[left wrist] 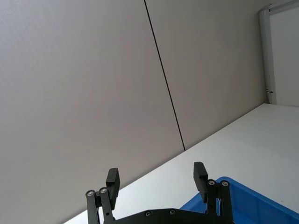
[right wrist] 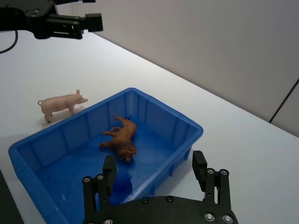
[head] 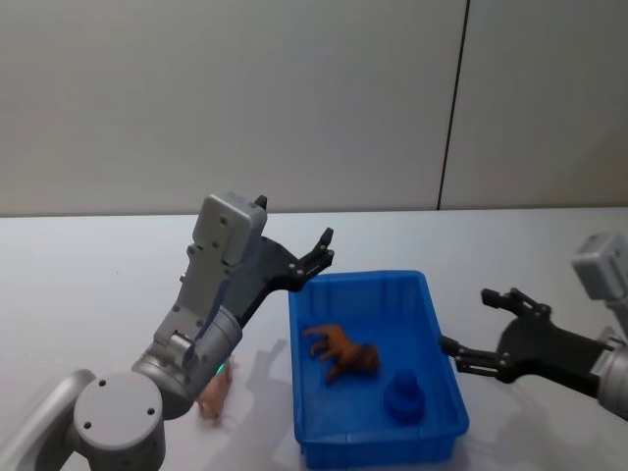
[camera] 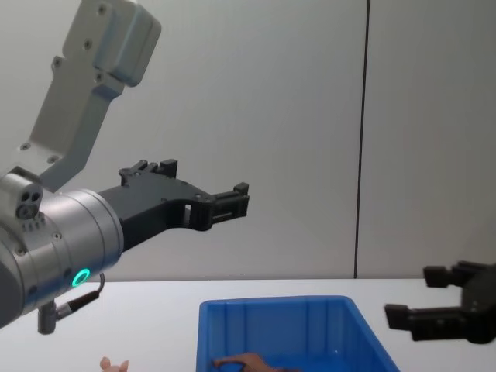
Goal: Pick up the two dolls from the table and place them into the box.
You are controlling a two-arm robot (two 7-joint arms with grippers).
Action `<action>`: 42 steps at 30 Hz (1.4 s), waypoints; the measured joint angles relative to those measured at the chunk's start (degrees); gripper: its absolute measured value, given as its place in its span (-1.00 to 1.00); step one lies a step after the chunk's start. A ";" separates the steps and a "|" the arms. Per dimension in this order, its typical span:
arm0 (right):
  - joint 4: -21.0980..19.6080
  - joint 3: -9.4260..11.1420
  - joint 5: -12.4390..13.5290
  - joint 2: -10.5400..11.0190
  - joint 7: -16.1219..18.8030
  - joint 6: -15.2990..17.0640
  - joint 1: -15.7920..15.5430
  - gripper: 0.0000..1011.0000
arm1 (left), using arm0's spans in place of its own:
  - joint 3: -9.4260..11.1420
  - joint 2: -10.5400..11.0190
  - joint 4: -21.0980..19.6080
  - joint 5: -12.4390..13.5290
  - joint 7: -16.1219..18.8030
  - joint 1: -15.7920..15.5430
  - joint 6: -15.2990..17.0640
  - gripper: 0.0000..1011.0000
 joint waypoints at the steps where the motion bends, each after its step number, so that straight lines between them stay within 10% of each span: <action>1: 0.00 0.00 0.00 0.00 0.00 0.00 0.00 0.98 | 0.00 0.00 0.00 0.00 0.00 0.00 0.00 0.98; 19: -0.47 1.25 2.43 2.77 -0.76 -0.67 -2.63 0.98 | -0.26 1.19 -1.60 -0.01 0.99 1.51 1.95 0.98; 42: -0.60 1.57 2.99 3.49 -0.95 -0.82 -3.29 0.98 | -1.00 7.33 -7.96 -6.42 9.84 11.49 13.93 0.98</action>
